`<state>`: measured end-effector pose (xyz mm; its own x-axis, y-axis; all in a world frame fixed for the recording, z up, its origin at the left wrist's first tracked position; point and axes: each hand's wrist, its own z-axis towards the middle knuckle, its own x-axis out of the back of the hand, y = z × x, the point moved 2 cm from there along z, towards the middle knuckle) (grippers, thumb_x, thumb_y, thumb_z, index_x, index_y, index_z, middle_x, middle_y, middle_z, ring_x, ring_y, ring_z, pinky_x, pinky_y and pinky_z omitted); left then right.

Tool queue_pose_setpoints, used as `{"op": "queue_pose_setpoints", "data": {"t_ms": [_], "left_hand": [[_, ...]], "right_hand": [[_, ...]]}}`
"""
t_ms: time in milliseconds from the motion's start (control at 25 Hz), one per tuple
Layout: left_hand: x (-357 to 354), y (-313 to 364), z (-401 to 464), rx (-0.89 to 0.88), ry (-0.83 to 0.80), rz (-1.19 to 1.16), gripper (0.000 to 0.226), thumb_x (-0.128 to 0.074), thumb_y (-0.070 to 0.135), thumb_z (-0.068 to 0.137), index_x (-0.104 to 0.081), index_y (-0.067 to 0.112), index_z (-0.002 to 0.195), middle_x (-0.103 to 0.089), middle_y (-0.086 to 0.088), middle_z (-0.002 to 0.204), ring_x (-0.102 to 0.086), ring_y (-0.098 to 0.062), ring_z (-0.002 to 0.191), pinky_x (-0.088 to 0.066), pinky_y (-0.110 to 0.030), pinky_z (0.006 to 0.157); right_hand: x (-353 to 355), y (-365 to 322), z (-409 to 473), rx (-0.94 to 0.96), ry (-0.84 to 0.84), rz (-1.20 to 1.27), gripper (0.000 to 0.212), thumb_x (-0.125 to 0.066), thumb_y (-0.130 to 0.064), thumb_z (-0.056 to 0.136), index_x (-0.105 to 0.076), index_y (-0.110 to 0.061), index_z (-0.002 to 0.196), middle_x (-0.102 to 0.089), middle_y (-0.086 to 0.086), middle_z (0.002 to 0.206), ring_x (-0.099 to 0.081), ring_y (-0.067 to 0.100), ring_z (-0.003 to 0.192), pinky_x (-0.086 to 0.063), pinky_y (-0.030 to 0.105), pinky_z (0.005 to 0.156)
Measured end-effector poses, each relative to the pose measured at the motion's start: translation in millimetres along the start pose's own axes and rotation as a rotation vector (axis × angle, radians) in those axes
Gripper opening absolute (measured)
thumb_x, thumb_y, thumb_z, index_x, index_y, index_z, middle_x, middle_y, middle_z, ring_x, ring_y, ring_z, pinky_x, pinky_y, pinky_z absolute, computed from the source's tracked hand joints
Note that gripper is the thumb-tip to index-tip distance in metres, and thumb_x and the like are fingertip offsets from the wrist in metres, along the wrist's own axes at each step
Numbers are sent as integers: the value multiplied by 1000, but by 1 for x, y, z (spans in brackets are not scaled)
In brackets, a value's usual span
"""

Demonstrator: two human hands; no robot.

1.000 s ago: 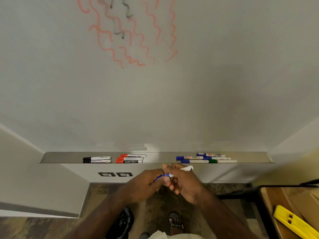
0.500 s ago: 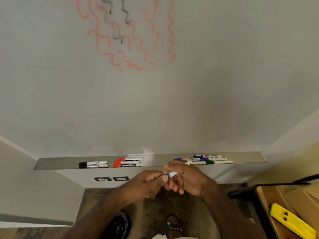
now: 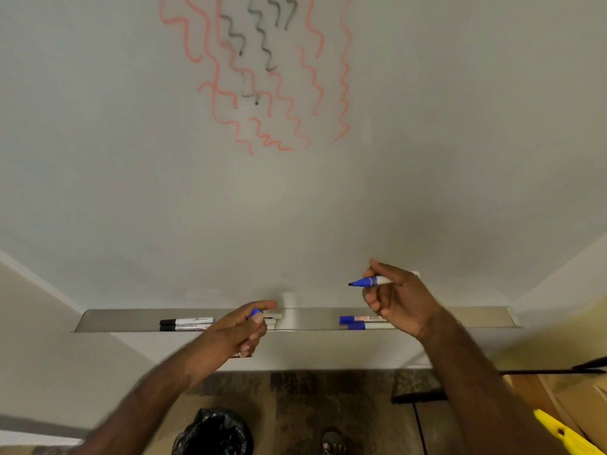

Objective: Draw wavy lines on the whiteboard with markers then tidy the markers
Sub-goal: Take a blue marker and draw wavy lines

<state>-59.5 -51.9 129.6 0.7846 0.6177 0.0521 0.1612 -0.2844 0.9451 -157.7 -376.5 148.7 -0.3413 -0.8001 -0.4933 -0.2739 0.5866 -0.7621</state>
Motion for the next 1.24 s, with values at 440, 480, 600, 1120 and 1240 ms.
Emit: {"op": "queue_pose_setpoints", "data": {"t_ms": [440,480,600,1120,1240], "left_hand": [[62,190,-17,-991,873,705,30,-66,22,100,-71,13,128,-70,3,110,-67,-14,104,-50,-25,95],[72,217,-23,-1089,961,748,30,-65,19,100,-71,8,127,-71,-1,113,-67,-18,107,-50,-28,98],[95,294,-41,-1331,1199,838,29,-62,15,104,-68,-1,128,-70,-11,124,-64,-25,118,-50,-37,104],[179,464,-42,-1525,1394,1131,45,-51,16,109,-48,1,151,-40,-16,162,-29,-30,156,-24,-58,126],[181,461,-41,-1515,1372,1159,48,-51,17,109,-43,3,154,-35,-15,165,-25,-29,158,-22,-58,126]], "right_hand": [[-135,-86,0,486,-226,-166,28,-64,-25,98,-72,1,108,-68,28,89,-67,29,71,-56,34,55],[-153,-102,-4,554,-264,-195,28,-63,-23,95,-71,1,108,-68,27,90,-67,29,74,-57,35,56],[-210,-152,-20,781,-352,-307,23,-65,-18,93,-72,-2,108,-70,26,93,-68,30,80,-59,37,60],[-386,-294,-87,1597,-33,-664,14,-75,-12,90,-74,-17,103,-74,-1,89,-72,19,74,-62,33,63],[-415,-303,-88,1777,77,-833,17,-78,-17,87,-74,-16,103,-74,-7,91,-68,8,76,-50,11,65]]}}
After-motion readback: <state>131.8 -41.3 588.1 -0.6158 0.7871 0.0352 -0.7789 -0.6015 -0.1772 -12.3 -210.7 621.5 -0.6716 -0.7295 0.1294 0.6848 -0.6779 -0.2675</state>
